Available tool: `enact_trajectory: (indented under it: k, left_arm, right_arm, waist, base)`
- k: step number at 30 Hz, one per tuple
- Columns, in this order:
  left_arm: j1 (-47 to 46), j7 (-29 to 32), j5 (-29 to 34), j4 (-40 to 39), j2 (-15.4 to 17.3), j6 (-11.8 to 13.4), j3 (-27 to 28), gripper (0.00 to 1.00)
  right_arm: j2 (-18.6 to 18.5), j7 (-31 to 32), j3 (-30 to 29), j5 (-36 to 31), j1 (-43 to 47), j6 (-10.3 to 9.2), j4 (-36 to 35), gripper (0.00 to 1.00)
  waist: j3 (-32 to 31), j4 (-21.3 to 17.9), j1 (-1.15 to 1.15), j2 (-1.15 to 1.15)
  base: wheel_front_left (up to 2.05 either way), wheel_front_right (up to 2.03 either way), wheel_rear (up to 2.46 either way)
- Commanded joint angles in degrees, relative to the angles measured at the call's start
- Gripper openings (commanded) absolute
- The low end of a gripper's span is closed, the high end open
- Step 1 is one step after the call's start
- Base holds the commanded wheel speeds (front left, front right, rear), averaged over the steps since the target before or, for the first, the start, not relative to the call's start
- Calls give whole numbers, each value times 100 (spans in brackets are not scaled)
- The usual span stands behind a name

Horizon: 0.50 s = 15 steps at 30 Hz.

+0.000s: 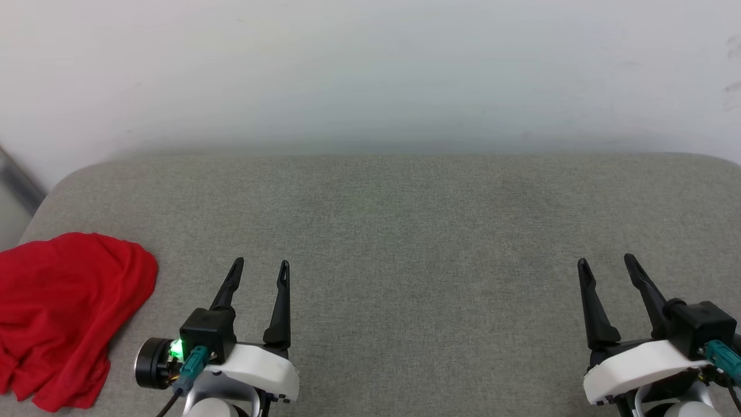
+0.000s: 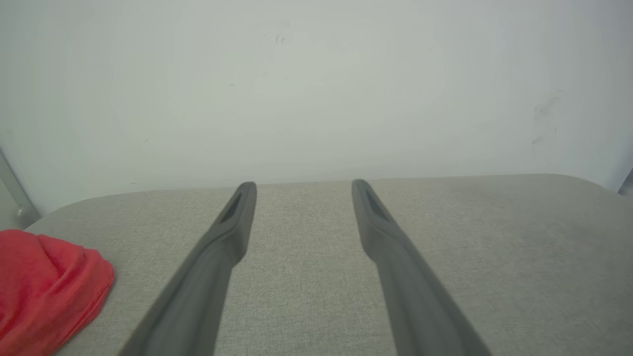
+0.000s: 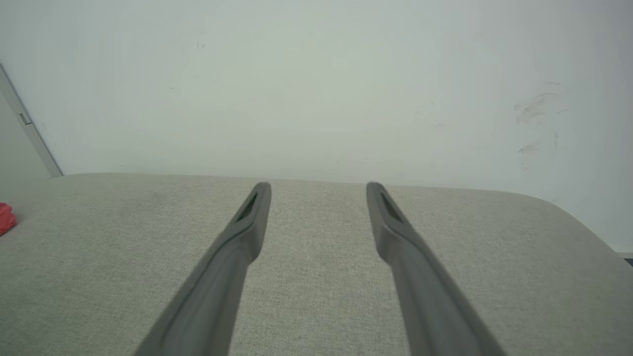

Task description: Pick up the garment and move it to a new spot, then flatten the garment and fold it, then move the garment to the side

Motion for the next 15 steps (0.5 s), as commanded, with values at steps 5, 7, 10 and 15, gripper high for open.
enact_trajectory:
  k: [5, 7, 10, 15]
  left_arm:
    - [-56, -91, 245, 29, -13, 4, -12, 100]
    - [-66, -113, 308, 48, -23, 5, -6, 100]
    - [-67, -139, 400, 65, -35, -2, 4, 100]
    - [-75, -164, 431, 99, -56, -1, 38, 100]
  right_arm:
    - [50, -70, -4, -259, 22, -1, -65, 100]
    - [62, -79, -5, -339, 29, -1, -72, 100]
    - [77, -102, -8, -452, 43, -1, -88, 100]
    - [103, -113, -36, -486, 77, -1, -93, 100]
  waist:
    - [2, 2, 0, 0]
    - [5, 7, 0, 0]
    - [6, 18, 0, 0]
    - [1, 68, 0, 0]
  base:
    - [0, 0, 0]
    - [0, 0, 0]
    - [0, 0, 0]
    - [0, 0, 0]
